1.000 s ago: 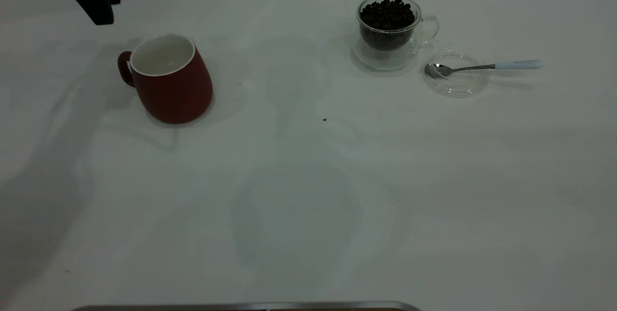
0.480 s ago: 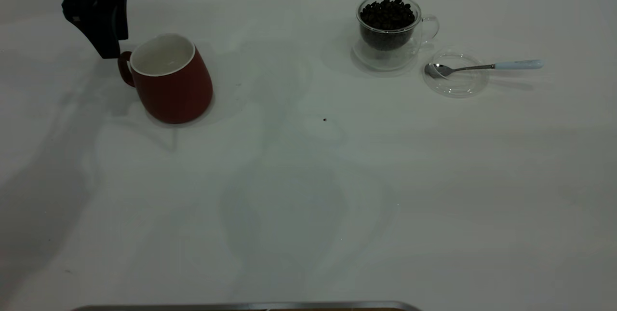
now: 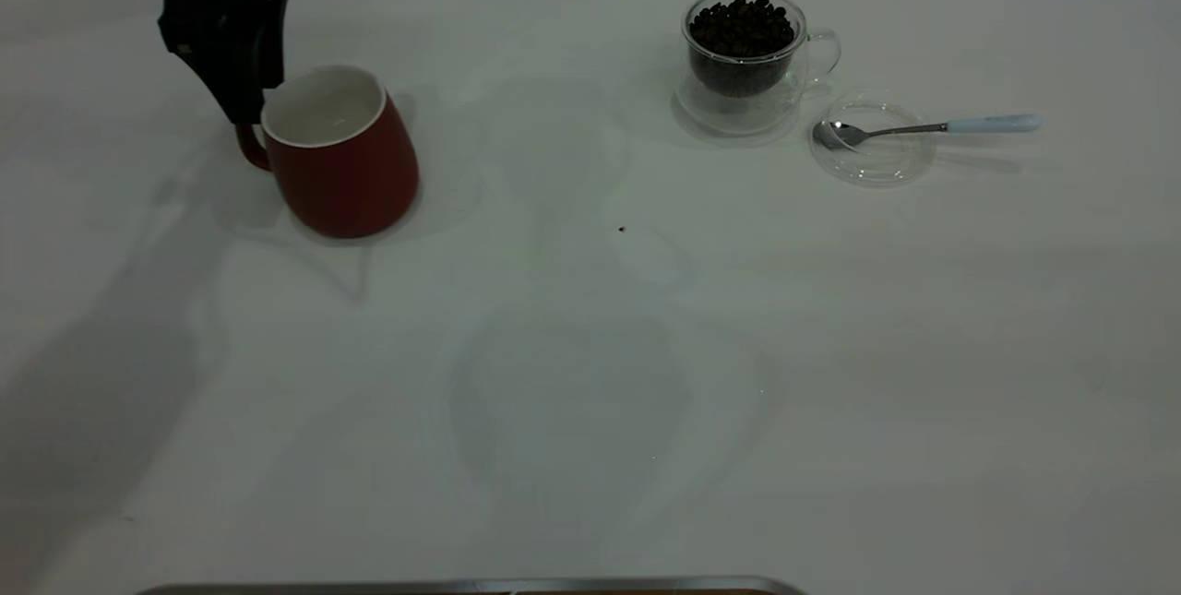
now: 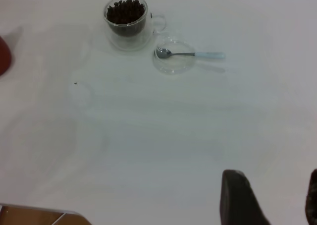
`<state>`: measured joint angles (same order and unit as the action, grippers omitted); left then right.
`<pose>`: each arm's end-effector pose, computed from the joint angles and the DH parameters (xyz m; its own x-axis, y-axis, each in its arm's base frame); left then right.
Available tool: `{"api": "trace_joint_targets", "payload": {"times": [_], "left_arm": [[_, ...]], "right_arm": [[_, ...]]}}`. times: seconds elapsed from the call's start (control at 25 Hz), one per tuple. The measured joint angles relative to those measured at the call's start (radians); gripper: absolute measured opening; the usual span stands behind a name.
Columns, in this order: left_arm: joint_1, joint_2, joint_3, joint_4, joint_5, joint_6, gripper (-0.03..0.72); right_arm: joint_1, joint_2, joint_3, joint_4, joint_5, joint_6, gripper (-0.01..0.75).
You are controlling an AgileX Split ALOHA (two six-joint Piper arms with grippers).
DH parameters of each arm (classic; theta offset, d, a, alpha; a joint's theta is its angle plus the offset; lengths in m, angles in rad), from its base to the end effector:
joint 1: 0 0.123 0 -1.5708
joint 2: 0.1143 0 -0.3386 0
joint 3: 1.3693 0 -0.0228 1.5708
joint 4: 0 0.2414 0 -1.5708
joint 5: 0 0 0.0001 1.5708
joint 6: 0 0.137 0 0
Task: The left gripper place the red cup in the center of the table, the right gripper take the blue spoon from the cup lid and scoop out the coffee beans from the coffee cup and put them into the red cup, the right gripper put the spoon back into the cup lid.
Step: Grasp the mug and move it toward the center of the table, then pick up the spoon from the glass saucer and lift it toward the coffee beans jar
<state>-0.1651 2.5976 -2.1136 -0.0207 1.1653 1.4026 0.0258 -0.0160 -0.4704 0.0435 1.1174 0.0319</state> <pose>0.5326 -0.0914 0.0548 -0.0111 0.9997 -0.0203 0.9999 0.0112 0.0053 -0.0296 0.0046 0.2355 -0.5192 0.0375 -0.8538 -0.0328 0.9974 0.0638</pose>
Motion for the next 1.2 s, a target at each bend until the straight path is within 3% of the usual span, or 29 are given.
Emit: {"api": "trace_joint_targets", "payload": {"times": [0.76, 1.2], "left_arm": [[-0.174, 0.009, 0.000, -0.122, 0.000, -0.114, 0.537], [-0.182, -0.161, 0.000, -0.122, 0.000, -0.303, 0.537]], "right_arm": [[0.000, 0.000, 0.000, 0.000, 0.000, 0.000, 0.369], [0.000, 0.000, 0.000, 0.000, 0.000, 0.000, 0.369]]}}
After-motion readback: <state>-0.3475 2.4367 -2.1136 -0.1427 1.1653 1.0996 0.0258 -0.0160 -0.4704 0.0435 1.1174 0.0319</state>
